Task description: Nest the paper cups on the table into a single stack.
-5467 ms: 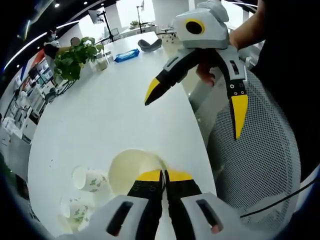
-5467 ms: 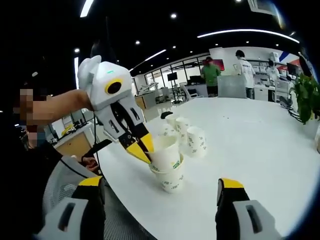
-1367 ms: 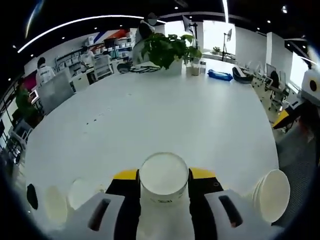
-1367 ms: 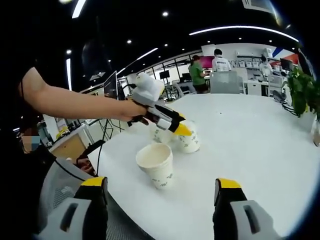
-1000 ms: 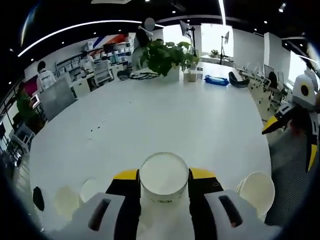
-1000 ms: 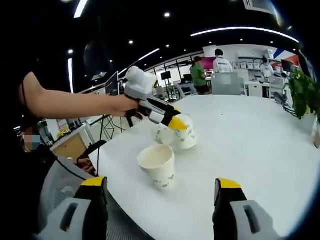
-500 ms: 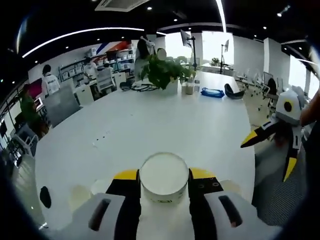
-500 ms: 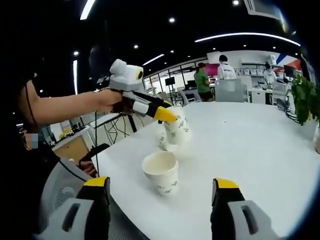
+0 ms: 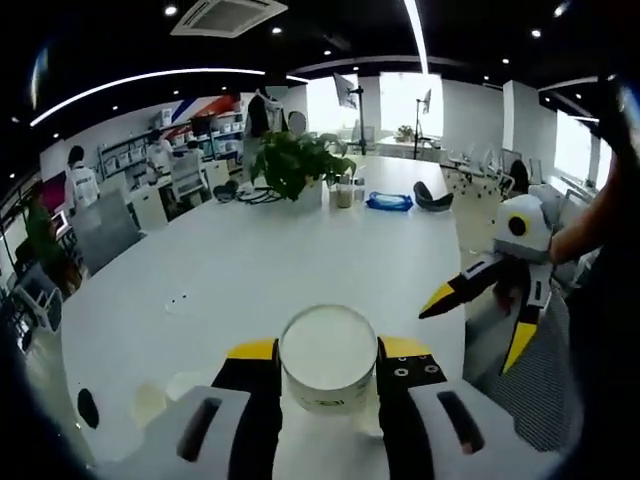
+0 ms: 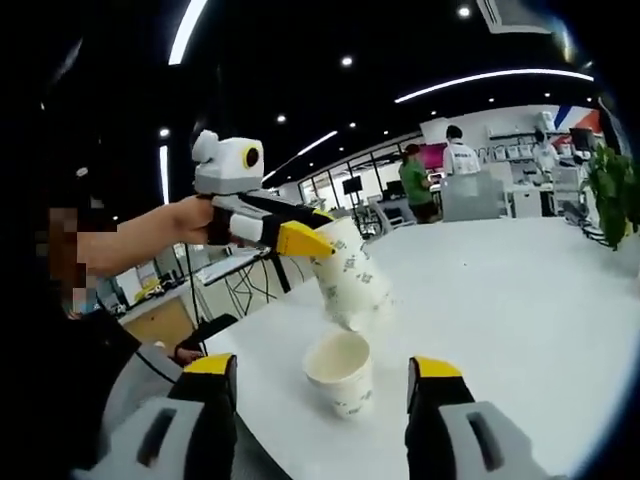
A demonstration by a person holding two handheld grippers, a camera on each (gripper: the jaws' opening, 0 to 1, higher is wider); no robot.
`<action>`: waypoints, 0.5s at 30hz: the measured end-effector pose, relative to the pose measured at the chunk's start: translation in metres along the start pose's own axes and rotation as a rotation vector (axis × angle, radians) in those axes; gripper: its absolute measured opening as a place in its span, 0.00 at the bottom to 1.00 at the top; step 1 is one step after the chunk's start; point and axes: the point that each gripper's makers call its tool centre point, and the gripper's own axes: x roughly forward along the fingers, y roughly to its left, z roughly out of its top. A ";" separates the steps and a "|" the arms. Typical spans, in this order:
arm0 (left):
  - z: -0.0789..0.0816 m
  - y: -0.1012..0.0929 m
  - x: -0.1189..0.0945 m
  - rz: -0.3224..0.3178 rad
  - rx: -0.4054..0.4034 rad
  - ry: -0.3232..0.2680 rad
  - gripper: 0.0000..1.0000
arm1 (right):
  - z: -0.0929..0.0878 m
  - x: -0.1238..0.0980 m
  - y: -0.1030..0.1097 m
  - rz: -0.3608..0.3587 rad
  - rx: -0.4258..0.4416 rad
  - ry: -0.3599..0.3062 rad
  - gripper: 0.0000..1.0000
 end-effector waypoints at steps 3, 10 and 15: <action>0.003 -0.016 -0.004 -0.034 0.023 -0.007 0.35 | 0.009 0.002 0.003 0.036 0.036 -0.021 0.66; 0.009 -0.045 -0.015 -0.096 0.050 -0.033 0.35 | 0.012 0.009 0.010 0.092 0.040 -0.001 0.66; 0.012 -0.057 -0.022 -0.128 0.066 -0.059 0.35 | 0.017 0.010 0.022 0.166 0.099 -0.020 0.64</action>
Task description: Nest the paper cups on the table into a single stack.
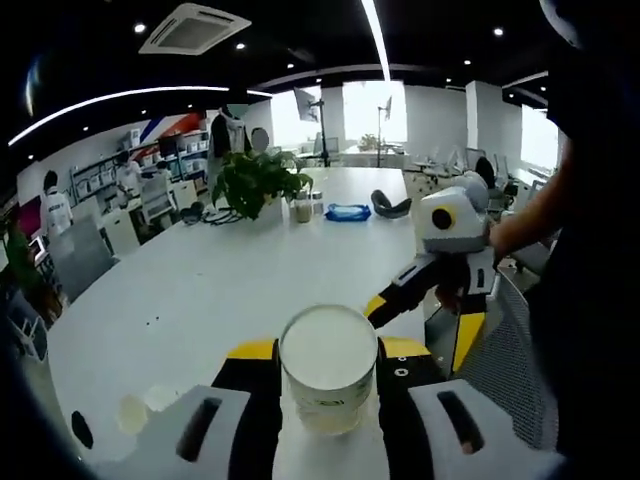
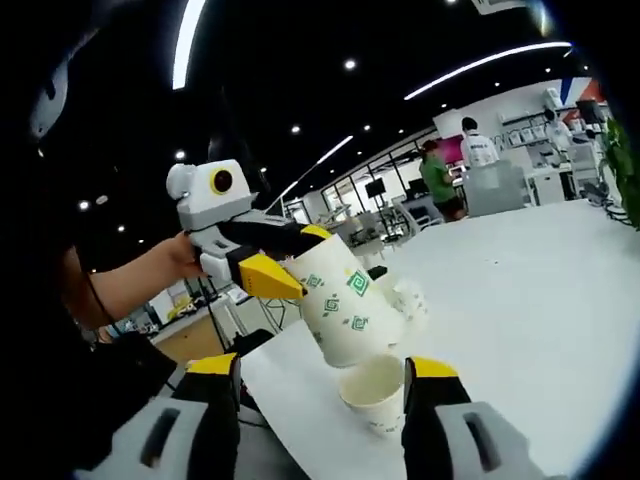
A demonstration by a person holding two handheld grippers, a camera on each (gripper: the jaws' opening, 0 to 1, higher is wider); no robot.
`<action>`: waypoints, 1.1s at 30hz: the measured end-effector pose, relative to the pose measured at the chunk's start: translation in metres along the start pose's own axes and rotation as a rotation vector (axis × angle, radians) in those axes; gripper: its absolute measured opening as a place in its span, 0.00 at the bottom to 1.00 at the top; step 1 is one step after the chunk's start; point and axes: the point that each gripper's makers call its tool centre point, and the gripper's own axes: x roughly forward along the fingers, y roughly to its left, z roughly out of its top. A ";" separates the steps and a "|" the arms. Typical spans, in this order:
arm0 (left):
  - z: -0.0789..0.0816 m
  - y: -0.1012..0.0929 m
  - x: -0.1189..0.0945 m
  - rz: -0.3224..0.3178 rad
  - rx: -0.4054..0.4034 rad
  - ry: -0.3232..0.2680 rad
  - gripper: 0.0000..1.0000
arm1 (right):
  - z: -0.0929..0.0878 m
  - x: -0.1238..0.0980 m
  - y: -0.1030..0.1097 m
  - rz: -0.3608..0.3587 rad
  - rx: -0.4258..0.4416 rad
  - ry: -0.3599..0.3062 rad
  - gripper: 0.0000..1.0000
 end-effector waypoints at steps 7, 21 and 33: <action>0.002 -0.017 -0.005 -0.053 0.008 -0.032 0.35 | -0.005 0.002 0.012 0.055 0.027 0.008 0.62; -0.008 -0.017 -0.009 -0.070 -0.002 -0.030 0.35 | 0.011 -0.008 0.010 0.049 0.079 -0.054 0.52; -0.044 -0.019 -0.011 -0.080 0.001 0.065 0.35 | 0.025 -0.014 0.007 0.054 0.166 -0.124 0.27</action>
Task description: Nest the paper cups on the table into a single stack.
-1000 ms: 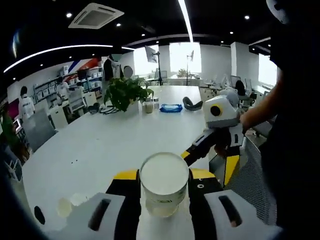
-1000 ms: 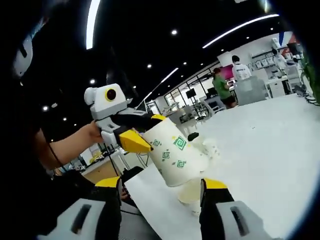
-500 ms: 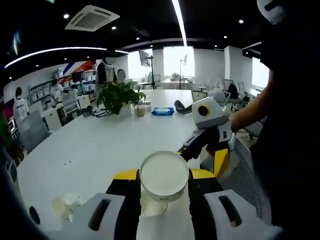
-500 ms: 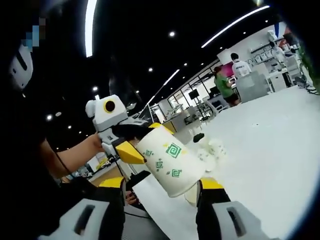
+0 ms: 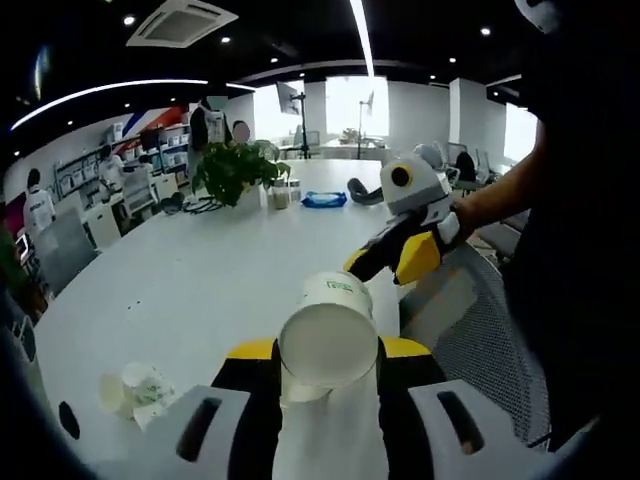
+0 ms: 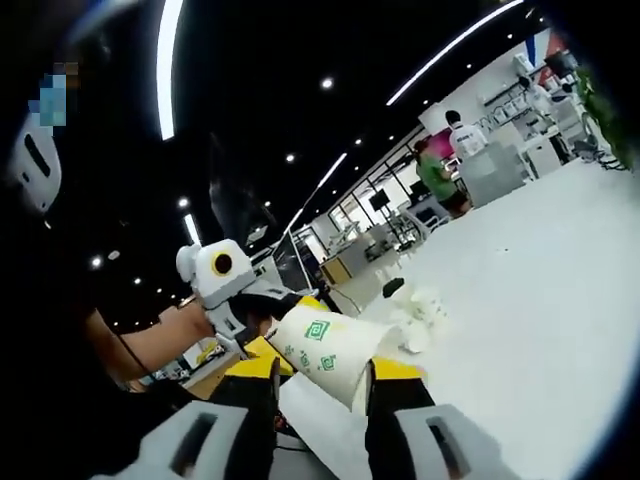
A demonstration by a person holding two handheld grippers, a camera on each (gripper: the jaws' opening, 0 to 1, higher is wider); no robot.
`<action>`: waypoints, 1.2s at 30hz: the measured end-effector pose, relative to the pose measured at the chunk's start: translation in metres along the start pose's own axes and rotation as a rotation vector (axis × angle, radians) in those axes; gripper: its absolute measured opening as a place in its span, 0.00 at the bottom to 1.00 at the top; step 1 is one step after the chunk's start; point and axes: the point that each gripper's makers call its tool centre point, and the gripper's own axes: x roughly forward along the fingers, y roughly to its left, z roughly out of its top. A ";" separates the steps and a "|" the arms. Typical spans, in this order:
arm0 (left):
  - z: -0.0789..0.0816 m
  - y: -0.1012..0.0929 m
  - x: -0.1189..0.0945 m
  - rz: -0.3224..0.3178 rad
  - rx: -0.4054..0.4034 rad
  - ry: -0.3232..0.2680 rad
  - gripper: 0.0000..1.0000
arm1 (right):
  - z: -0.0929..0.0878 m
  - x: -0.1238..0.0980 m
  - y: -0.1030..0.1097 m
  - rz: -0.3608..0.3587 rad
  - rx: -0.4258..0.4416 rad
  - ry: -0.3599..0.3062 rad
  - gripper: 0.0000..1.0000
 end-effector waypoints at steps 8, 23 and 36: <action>-0.020 -0.002 0.003 -0.006 -0.038 0.029 0.35 | 0.010 0.002 0.004 0.014 0.012 -0.029 0.09; -0.036 -0.006 0.008 -0.013 -0.053 0.050 0.35 | 0.007 0.005 0.010 0.022 -0.029 0.005 0.00; -0.039 0.001 0.007 0.007 -0.089 0.042 0.41 | 0.014 0.002 0.009 0.003 -0.093 0.014 0.00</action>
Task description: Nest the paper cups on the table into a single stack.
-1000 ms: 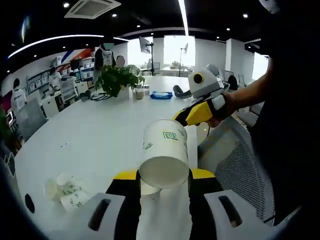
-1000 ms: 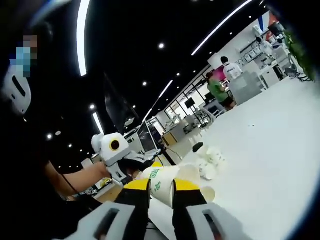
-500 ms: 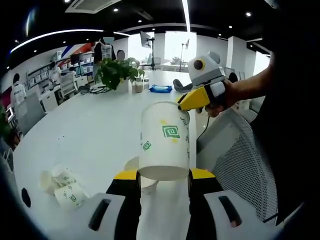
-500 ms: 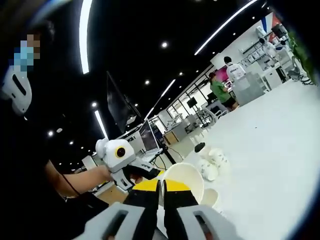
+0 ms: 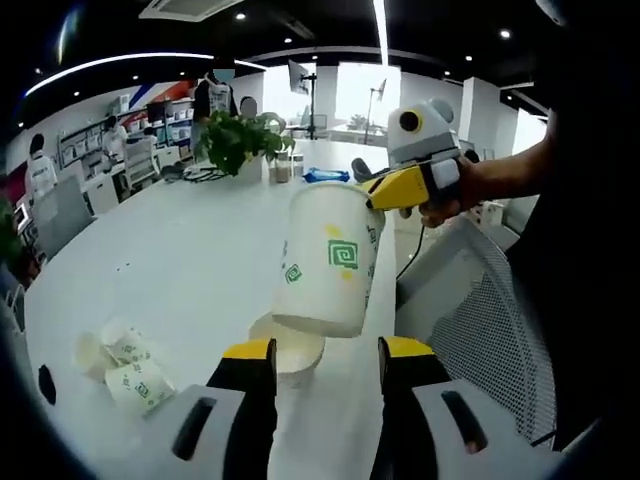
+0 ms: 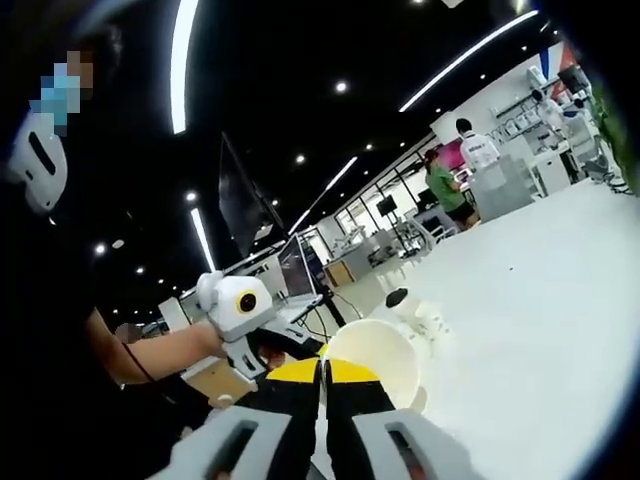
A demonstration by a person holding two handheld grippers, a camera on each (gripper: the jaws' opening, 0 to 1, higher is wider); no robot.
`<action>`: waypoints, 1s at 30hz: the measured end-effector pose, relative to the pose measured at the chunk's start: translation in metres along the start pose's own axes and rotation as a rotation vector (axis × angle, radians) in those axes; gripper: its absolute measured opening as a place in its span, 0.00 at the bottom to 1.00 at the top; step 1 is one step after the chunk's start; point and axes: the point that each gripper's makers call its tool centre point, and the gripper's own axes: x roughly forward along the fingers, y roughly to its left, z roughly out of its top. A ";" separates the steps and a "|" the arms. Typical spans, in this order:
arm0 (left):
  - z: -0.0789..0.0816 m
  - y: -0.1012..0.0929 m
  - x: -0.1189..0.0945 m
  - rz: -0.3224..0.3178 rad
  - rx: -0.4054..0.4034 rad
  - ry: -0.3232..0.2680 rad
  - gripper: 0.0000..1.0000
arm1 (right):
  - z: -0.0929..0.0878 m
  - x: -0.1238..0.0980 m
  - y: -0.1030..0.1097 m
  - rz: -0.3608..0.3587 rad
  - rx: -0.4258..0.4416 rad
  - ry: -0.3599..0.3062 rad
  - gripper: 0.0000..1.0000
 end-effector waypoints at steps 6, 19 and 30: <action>-0.010 0.008 -0.004 0.044 -0.031 0.001 0.49 | 0.002 -0.002 -0.012 -0.046 -0.041 0.014 0.00; -0.009 0.012 -0.014 0.150 -0.113 -0.068 0.66 | -0.016 0.008 -0.032 -0.106 -0.148 0.116 0.00; -0.015 0.017 -0.025 0.204 -0.145 -0.085 0.74 | -0.037 0.022 -0.041 -0.125 -0.265 0.221 0.00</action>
